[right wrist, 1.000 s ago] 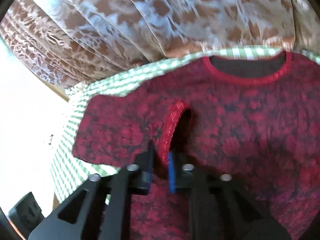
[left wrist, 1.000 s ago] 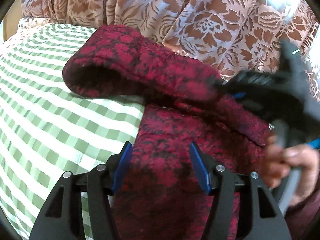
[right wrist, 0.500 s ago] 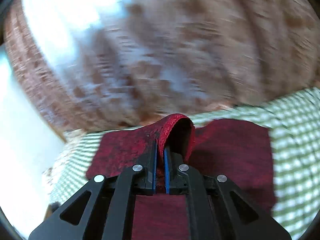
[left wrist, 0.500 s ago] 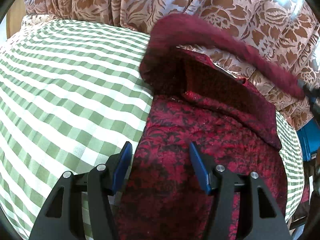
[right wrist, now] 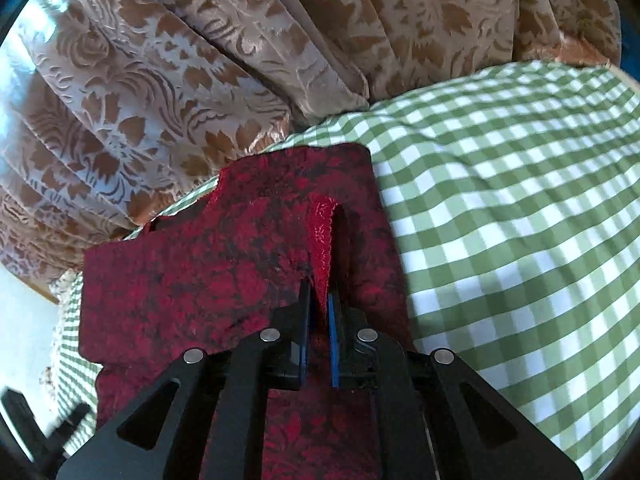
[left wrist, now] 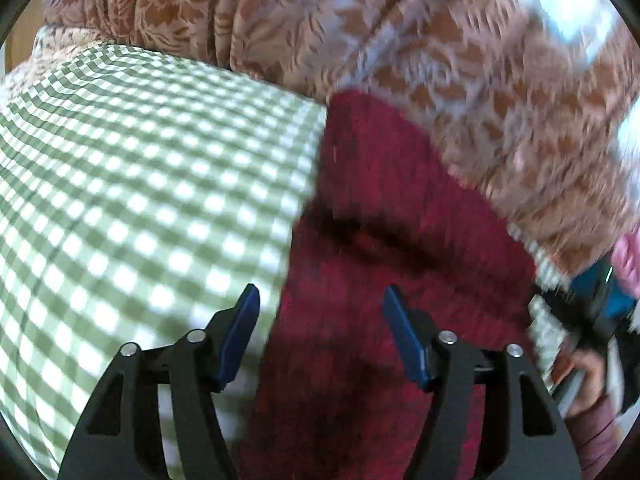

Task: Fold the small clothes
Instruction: 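Fold the sleeve across the body with the left gripper while the right gripper smooths the side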

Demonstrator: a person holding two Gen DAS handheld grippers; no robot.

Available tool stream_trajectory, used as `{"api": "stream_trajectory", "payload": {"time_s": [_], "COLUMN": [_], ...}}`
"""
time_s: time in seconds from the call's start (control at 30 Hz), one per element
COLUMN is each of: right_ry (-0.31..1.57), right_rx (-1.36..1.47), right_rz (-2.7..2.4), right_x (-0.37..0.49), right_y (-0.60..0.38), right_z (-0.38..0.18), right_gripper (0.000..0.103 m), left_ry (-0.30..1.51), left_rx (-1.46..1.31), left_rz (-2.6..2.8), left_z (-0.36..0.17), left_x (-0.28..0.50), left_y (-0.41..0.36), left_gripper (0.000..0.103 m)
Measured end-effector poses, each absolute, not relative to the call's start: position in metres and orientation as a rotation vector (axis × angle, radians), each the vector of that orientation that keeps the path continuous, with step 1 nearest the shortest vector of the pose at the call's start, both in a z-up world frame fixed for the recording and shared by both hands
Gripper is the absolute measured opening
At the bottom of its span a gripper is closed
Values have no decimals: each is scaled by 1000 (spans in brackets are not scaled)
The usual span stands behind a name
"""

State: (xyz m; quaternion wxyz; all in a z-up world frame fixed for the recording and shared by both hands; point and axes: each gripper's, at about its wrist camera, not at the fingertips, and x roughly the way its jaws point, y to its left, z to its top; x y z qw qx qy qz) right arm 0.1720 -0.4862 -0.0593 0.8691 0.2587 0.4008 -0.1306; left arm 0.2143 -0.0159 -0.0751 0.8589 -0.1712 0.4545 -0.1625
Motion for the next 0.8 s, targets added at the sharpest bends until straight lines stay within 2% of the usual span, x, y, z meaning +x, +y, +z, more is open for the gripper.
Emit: {"api": "stream_trajectory", "payload": {"time_s": [0.03, 0.13, 0.17, 0.2, 0.33, 0.63, 0.7, 0.73, 0.8], "right_ry": [834, 809, 781, 761, 745, 794, 791, 787, 784], "right_rx": [525, 474, 469, 463, 397, 320, 313, 306, 292], "right_rz": [-285, -318, -313, -304, -237, -214, -210, -208, -206], "right_x": [171, 163, 161, 161, 179, 207, 208, 209, 210], "right_y": [-487, -480, -478, -474, -450, -430, -428, -426, -424], "right_z": [-56, -38, -31, -26, -17, -38, -39, -39, -40], "right_gripper": [6, 27, 45, 57, 59, 59, 59, 59, 59], "left_ry": [941, 935, 941, 947, 978, 1081, 1103, 1105, 1061], "left_rx": [-384, -437, -454, -467, -541, -626, -621, -594, -501], "left_rz": [-335, -337, -335, -339, -376, -528, -570, -589, -583], "left_z": [-70, -66, -67, -69, -78, -100, -104, -103, -93], "left_x": [223, 252, 263, 270, 310, 371, 377, 377, 370], "left_y": [-10, 3, 6, 8, 4, -29, -40, -47, -57], "left_gripper": [69, 69, 69, 69, 69, 74, 64, 42, 31]}}
